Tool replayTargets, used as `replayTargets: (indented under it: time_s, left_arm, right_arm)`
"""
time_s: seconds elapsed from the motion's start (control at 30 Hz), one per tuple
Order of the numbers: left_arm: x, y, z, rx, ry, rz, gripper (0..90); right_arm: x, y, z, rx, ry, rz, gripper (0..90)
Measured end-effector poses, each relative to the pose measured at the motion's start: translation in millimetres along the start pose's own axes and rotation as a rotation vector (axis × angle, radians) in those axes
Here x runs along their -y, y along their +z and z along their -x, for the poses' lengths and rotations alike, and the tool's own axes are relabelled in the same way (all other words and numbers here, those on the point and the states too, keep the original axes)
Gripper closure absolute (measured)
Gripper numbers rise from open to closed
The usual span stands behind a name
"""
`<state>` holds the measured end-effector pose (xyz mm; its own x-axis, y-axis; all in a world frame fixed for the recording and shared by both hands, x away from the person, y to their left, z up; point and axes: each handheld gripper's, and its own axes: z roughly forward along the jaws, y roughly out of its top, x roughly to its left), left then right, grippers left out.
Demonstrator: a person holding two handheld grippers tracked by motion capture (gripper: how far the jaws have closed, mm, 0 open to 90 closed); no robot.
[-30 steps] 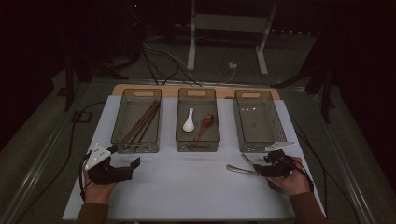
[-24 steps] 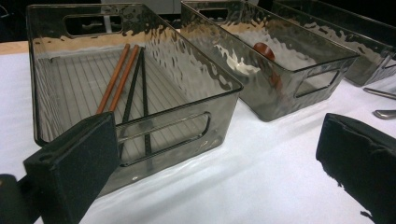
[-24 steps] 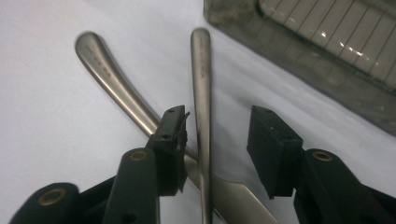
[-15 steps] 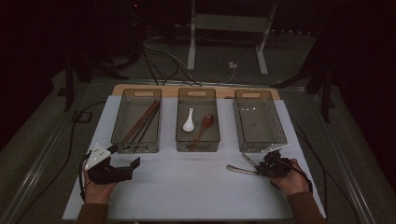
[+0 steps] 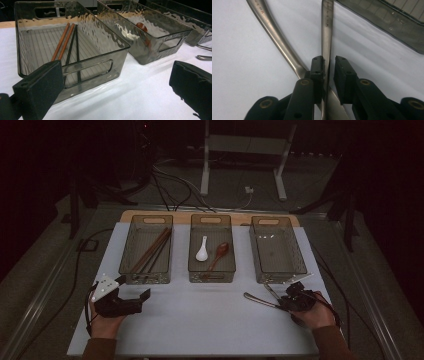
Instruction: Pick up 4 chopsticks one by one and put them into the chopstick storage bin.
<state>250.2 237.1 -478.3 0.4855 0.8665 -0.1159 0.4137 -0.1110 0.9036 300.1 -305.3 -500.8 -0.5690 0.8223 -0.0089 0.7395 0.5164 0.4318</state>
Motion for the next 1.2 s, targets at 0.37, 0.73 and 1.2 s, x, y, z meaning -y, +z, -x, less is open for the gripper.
replayTargets:
  time_s: [0.37, 0.73, 1.2]
  left_arm:
    - [0.4, 0.8, 0.1, 0.002, -0.001, -0.002, 0.5]
    - [0.9, 1.4, 0.7, 0.001, -0.001, -0.006, 0.5]
    - [1.1, 1.3, 0.4, 0.001, -0.002, -0.005, 0.5]
  right_arm:
    - [-4.4, -0.1, -7.7, 0.039, -0.027, -0.029, 83.0]
    - [1.0, -1.7, -8.1, -0.027, -0.043, 0.008, 83.0]
    - [3.9, -8.3, -14.4, -0.013, -0.079, 0.099, 83.1]
